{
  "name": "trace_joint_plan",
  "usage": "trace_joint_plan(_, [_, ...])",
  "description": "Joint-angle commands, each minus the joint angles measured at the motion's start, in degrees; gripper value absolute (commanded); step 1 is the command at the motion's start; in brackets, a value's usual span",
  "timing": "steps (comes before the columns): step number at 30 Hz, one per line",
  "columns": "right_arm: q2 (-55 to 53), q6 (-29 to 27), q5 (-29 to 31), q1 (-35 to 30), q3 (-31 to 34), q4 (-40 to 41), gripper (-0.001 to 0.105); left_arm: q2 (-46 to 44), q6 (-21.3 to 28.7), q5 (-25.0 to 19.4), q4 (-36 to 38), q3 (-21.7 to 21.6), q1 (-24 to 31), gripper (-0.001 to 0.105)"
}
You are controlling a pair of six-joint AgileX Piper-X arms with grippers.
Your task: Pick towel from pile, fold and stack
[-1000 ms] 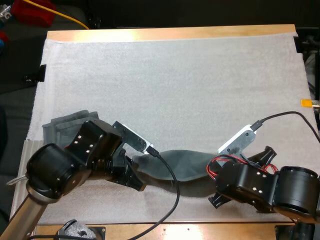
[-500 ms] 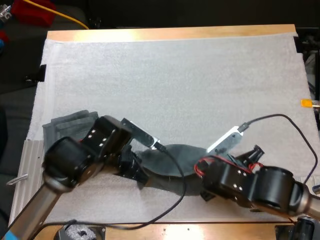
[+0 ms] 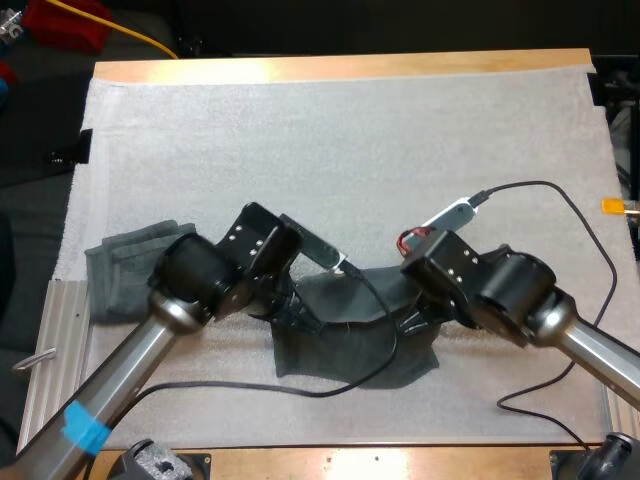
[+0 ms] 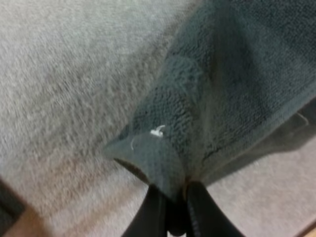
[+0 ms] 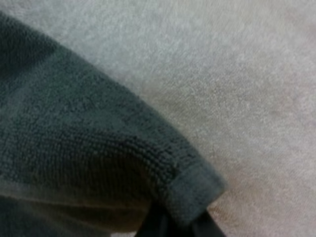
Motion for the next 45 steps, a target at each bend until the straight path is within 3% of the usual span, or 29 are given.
trace_joint_plan(1, [0.36,-1.18,-1.09,-0.8,0.01,-0.18,0.001,0.69,0.41,-1.87,-0.61,0.07,-0.02,0.0])
trace_joint_plan(10, [5.59,-1.35,-9.79,-7.18,0.01,-1.42,0.001,8.17,2.07,-0.53,-1.89,0.07,6.16,0.0])
trace_joint_plan(18, [12.24,-0.53,-14.66,-11.33,-2.95,-1.51,0.001,13.56,2.95,13.38,-5.99,0.07,12.41,0.0])
trace_joint_plan(26, [17.93,0.31,-17.87,-14.41,-6.52,-1.47,0.001,19.15,2.95,14.51,-8.06,-0.01,13.18,0.0])
trace_joint_plan(33, [22.7,2.21,-19.37,-16.71,-10.14,-1.83,0.001,22.02,2.47,14.86,-10.22,-0.04,17.92,0.0])
trace_joint_plan(45, [25.63,7.44,-24.25,-22.05,-10.97,-7.46,0.001,25.17,-1.52,24.81,-17.64,-0.21,23.8,0.0])
